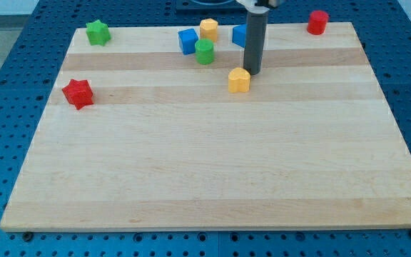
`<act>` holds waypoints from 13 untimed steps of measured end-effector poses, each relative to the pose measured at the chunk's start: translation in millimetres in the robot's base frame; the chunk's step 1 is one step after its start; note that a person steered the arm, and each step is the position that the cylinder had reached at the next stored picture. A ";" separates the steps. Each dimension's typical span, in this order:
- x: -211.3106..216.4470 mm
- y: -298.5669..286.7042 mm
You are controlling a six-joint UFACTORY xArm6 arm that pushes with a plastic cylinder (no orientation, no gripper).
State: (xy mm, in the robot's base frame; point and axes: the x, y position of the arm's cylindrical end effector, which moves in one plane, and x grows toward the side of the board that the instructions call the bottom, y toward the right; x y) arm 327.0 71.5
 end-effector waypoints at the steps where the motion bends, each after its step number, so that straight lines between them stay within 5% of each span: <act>1: -17.5 -20.0; 2: -18.2 -46.0; 3: 24.8 -59.1; 6: 40.1 50.6; 8: 48.1 -28.0; 9: 69.8 -19.2; 13: 81.4 101.3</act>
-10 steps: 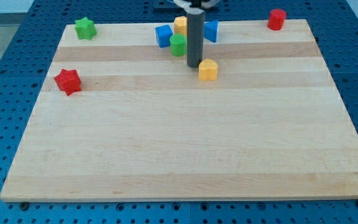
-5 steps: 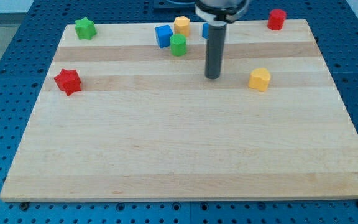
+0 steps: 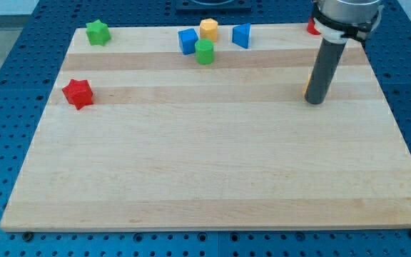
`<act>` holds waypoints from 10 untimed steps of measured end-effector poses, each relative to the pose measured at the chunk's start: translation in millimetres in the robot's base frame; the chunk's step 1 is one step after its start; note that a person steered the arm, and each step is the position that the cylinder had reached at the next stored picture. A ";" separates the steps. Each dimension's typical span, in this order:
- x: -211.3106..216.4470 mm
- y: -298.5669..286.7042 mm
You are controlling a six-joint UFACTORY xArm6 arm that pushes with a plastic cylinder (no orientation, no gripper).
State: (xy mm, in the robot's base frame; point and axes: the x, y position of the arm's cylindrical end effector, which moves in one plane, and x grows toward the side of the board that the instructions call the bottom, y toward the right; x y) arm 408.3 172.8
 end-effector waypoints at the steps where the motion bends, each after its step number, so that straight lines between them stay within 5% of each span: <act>1: 11.5 -2.2; 3: 11.9 -12.9; 7: -21.6 -229.6; 8: -57.1 -290.2; 10: -169.1 -300.3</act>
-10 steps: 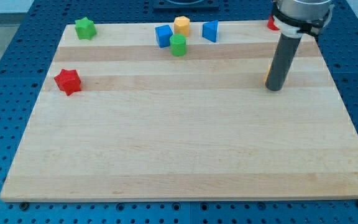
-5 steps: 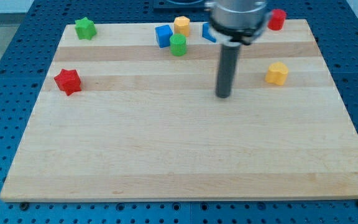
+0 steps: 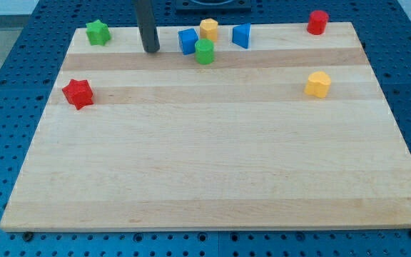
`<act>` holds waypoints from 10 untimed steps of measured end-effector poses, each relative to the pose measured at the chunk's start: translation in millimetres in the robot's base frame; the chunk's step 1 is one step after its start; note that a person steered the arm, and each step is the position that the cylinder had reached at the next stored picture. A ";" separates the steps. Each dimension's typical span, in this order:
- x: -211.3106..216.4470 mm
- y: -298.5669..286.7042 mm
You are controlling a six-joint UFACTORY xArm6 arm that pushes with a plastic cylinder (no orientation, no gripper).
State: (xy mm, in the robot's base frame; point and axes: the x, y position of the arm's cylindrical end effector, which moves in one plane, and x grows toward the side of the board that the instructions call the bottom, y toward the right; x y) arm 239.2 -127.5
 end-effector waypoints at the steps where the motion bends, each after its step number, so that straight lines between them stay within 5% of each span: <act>1: -45.7 0.7; 5: -26.4 56.0; 9: 106.7 147.3; 10: 101.4 147.7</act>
